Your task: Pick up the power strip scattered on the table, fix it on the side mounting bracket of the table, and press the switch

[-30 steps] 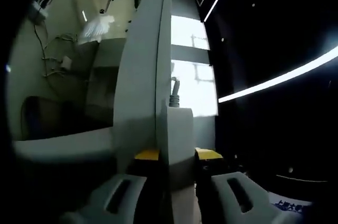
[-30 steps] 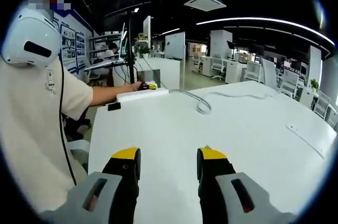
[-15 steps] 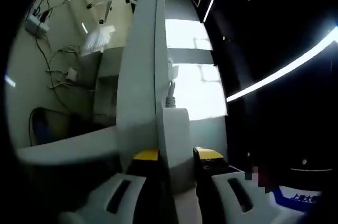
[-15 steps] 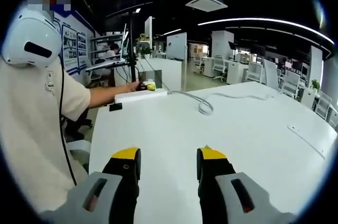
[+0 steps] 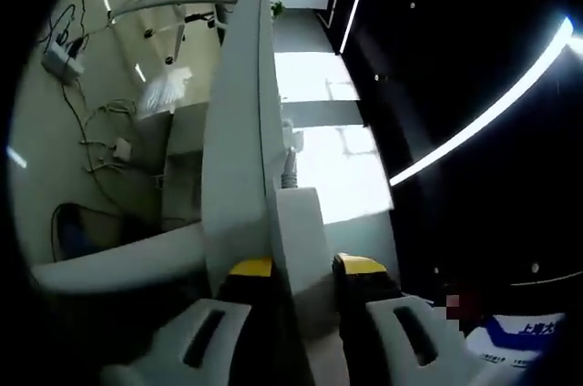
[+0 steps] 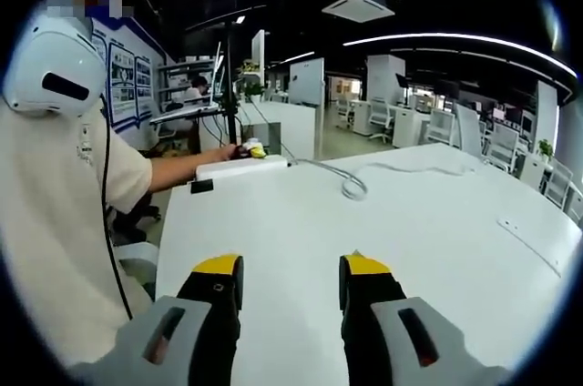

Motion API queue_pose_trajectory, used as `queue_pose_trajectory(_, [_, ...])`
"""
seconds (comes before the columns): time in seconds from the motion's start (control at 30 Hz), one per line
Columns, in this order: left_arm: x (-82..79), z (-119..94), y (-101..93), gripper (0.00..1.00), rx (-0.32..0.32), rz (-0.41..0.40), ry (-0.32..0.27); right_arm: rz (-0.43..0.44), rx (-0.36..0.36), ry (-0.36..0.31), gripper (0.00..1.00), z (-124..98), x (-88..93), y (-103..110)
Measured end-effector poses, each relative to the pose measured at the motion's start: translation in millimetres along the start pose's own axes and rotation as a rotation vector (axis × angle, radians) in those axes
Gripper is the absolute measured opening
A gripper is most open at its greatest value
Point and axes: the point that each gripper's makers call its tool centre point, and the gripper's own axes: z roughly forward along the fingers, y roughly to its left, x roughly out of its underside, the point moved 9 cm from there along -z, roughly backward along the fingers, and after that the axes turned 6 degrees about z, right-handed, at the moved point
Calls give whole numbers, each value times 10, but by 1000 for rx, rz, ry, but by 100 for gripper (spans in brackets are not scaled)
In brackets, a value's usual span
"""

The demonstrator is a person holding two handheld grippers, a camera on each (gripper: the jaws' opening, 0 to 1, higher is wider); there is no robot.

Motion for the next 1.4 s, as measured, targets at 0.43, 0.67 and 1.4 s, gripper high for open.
queue_pose_trajectory(0.43, [75, -145, -14, 27, 0, 16, -19, -5, -16, -5, 38, 42, -13, 24])
queue_pose_trajectory(0.67, [82, -155, -18, 27, -18, 12, -41, -7, -30, -12, 38, 103, -44, 32])
queue_pose_trajectory(1.4, [318, -196, -84, 27, -27, -10, -54, -1, -65, -16, 38, 203, -10, 51])
